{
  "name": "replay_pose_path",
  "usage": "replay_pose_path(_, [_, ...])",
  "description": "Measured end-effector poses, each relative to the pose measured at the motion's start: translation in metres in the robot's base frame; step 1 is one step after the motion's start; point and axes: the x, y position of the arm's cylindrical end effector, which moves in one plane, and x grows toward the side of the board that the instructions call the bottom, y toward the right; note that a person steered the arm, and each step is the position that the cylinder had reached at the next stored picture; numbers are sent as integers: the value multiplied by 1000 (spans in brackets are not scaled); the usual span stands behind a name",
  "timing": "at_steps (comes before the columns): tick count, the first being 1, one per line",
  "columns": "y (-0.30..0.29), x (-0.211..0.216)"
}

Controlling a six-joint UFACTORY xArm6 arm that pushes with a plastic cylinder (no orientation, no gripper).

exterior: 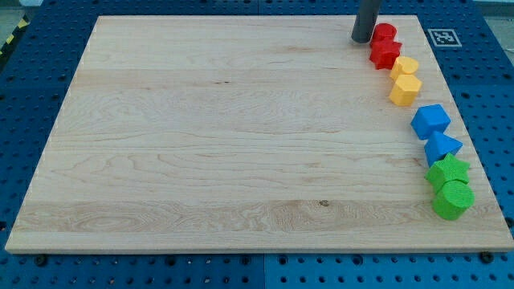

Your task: Move the yellow hexagon slightly to the right

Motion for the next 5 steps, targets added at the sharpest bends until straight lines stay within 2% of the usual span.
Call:
replay_pose_path(1, [-35, 3])
replay_pose_path(4, [-43, 113])
replay_pose_path(5, [-41, 124])
